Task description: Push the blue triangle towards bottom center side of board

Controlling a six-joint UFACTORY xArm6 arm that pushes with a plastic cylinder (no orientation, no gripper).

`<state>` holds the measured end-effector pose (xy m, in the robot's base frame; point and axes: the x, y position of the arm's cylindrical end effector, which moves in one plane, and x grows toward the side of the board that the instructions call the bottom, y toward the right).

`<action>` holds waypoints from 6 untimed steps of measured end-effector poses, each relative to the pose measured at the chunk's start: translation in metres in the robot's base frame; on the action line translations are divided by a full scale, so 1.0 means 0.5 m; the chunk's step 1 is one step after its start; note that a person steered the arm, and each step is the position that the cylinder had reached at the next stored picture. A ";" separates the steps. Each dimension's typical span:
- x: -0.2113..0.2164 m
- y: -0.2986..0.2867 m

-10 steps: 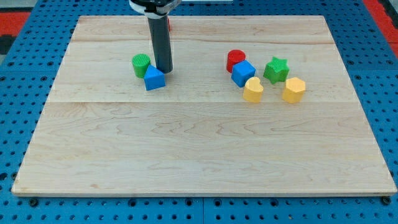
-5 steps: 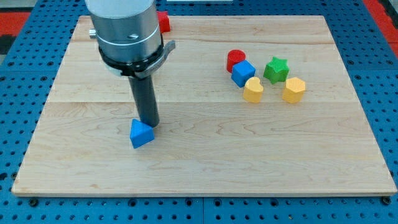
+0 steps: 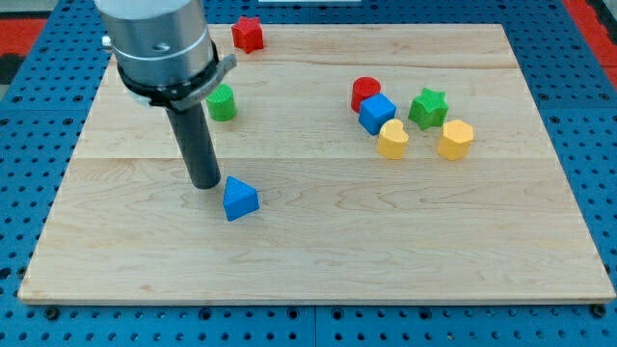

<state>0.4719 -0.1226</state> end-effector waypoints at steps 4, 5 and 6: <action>0.033 0.189; -0.036 0.188; -0.105 0.189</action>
